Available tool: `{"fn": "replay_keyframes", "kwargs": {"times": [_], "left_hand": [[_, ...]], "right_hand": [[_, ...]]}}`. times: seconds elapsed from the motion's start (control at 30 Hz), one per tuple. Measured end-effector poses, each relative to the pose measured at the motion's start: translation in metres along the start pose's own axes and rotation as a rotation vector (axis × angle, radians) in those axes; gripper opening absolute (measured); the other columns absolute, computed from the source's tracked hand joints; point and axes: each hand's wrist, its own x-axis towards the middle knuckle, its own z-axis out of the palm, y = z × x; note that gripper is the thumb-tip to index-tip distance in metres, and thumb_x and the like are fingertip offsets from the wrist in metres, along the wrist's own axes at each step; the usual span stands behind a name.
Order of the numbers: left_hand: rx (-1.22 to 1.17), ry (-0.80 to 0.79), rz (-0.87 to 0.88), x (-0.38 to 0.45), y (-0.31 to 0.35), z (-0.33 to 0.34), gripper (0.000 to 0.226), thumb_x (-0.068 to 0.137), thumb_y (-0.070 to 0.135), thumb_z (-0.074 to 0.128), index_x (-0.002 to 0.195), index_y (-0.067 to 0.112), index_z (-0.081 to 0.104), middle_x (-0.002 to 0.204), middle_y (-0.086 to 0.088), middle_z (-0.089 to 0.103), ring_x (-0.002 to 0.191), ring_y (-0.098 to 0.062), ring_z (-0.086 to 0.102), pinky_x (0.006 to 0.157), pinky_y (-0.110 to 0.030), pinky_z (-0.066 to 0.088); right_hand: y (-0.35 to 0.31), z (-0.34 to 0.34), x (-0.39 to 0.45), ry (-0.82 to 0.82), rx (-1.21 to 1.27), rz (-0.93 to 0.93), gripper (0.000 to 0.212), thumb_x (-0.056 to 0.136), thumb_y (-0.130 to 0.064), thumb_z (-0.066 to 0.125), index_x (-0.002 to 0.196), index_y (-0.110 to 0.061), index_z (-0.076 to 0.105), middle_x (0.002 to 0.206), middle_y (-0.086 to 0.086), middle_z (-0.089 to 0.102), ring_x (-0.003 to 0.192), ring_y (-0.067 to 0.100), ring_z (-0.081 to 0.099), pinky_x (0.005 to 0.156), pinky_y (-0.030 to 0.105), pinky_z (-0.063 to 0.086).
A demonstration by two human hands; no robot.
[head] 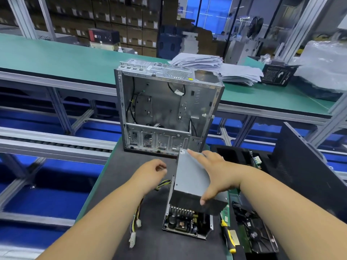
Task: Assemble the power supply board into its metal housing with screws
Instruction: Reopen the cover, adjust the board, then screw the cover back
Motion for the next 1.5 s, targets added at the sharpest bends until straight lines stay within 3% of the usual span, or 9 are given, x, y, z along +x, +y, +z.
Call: {"fn": "replay_keyframes", "kwargs": {"times": [0.17,0.3,0.57,1.03,1.33,1.43,1.5], "left_hand": [[0.209,-0.156,-0.023,0.012,-0.019,0.023,0.044,0.090,0.039,0.062,0.132,0.025,0.055,0.136,0.000,0.054,0.123,-0.020,0.053,0.104,-0.032,0.041],[0.270,-0.243,-0.031,0.017,-0.024,0.034,0.053,0.086,0.044,0.063,0.134,0.024,0.053,0.136,-0.002,0.054,0.122,-0.023,0.053,0.101,-0.034,0.043],[0.202,-0.272,-0.026,0.023,-0.030,0.039,0.042,0.086,0.036,0.060,0.128,0.030,0.055,0.126,-0.001,0.063,0.109,-0.022,0.060,0.086,-0.028,0.045],[0.169,-0.273,-0.018,0.024,-0.031,0.041,0.044,0.087,0.041,0.058,0.129,0.030,0.054,0.128,-0.001,0.062,0.111,-0.022,0.059,0.094,-0.034,0.047],[0.074,-0.270,-0.051,0.024,-0.036,0.038,0.030,0.099,0.034,0.044,0.124,0.026,0.060,0.126,0.001,0.062,0.116,-0.020,0.055,0.087,-0.029,0.039],[-0.020,-0.300,-0.093,0.019,-0.035,0.034,0.038,0.100,0.051,0.035,0.117,0.030,0.061,0.113,0.006,0.064,0.105,-0.013,0.058,0.088,-0.031,0.038],[-0.093,-0.316,-0.105,0.017,-0.035,0.034,0.038,0.095,0.057,0.045,0.118,0.032,0.061,0.113,0.010,0.065,0.102,-0.008,0.059,0.093,-0.031,0.043]], "right_hand": [[-0.006,0.007,0.004,-0.058,-0.007,0.034,0.144,0.049,-0.064,0.086,0.140,-0.058,-0.025,0.160,0.001,-0.002,0.149,0.026,-0.004,0.120,0.055,0.010],[-0.008,0.015,0.007,-0.083,-0.006,0.055,0.143,0.045,-0.066,0.085,0.137,-0.061,-0.024,0.155,-0.004,0.004,0.147,0.024,0.000,0.120,0.050,0.013],[-0.012,0.029,0.014,-0.133,-0.054,0.081,0.144,0.046,-0.070,0.082,0.149,-0.047,-0.016,0.159,-0.003,-0.007,0.148,0.025,-0.007,0.121,0.050,0.010],[-0.023,0.038,0.011,-0.111,-0.118,0.086,0.147,0.050,-0.067,0.083,0.149,-0.042,-0.022,0.159,0.001,-0.015,0.147,0.027,-0.011,0.119,0.051,0.006],[-0.027,0.057,0.015,-0.082,-0.133,0.088,0.147,0.052,-0.064,0.085,0.152,-0.037,-0.020,0.160,0.008,-0.012,0.147,0.031,-0.011,0.121,0.052,0.003],[-0.025,0.066,0.018,-0.076,-0.138,0.089,0.148,0.052,-0.064,0.085,0.152,-0.037,-0.020,0.159,0.008,-0.011,0.146,0.032,-0.008,0.121,0.052,0.007],[-0.023,0.072,0.020,-0.071,-0.133,0.092,0.149,0.050,-0.064,0.085,0.151,-0.037,-0.021,0.159,0.009,-0.012,0.146,0.033,-0.009,0.121,0.051,0.007]]}}
